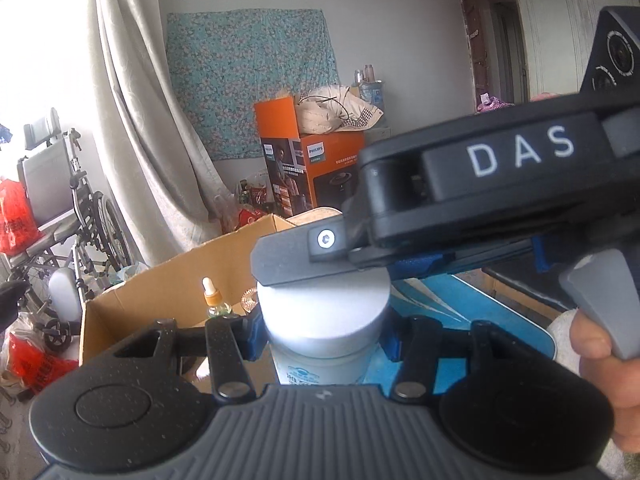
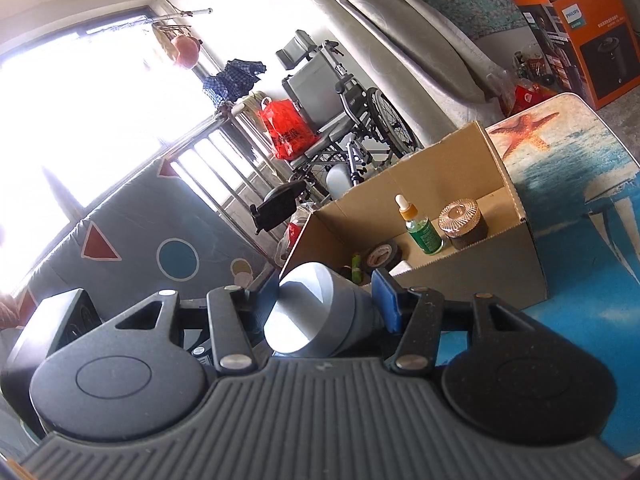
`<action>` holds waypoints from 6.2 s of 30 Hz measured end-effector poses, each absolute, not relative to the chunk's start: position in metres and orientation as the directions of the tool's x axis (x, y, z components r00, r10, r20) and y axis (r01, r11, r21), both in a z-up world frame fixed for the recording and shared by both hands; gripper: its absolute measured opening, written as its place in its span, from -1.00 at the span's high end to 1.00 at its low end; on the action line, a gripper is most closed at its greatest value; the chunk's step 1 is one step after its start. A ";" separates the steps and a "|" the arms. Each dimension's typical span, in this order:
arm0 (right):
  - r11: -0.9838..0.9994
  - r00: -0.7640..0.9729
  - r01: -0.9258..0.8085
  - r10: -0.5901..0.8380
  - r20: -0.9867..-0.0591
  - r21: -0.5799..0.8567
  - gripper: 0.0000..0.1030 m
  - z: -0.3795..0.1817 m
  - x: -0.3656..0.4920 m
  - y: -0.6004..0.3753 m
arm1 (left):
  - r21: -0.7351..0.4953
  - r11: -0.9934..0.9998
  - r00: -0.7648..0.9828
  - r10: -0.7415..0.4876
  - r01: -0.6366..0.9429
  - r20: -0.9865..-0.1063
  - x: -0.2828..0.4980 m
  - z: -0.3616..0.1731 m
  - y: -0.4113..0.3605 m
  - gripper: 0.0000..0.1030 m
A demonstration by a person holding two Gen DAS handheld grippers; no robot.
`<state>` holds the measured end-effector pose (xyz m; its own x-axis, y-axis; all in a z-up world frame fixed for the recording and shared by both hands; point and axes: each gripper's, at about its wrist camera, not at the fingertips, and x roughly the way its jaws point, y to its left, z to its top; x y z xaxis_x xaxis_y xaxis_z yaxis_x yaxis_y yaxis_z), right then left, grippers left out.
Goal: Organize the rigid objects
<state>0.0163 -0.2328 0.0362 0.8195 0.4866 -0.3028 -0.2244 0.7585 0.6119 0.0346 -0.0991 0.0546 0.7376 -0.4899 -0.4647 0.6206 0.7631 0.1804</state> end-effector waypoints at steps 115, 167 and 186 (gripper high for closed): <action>0.997 0.735 0.068 -0.018 -0.678 0.047 -0.97 0.015 0.111 -0.156 | 0.032 0.994 0.727 -0.054 0.104 -0.685 0.116 0.041 -0.010 -1.00; 0.994 0.721 0.097 -0.032 -0.692 0.055 -0.97 0.015 0.107 -0.161 | 0.051 0.993 0.721 -0.044 0.110 -0.692 0.116 0.040 -0.013 -0.99; 0.993 0.721 0.101 -0.032 -0.692 0.059 -0.97 0.013 0.107 -0.160 | 0.054 0.993 0.721 -0.042 0.109 -0.692 0.117 0.041 -0.013 -0.99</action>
<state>0.1069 -0.1605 0.0127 0.7213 -0.0322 -0.6919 0.1006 0.9932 0.0587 0.1166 -0.0132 0.0409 0.7206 -0.0415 -0.6921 0.1094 0.9925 0.0544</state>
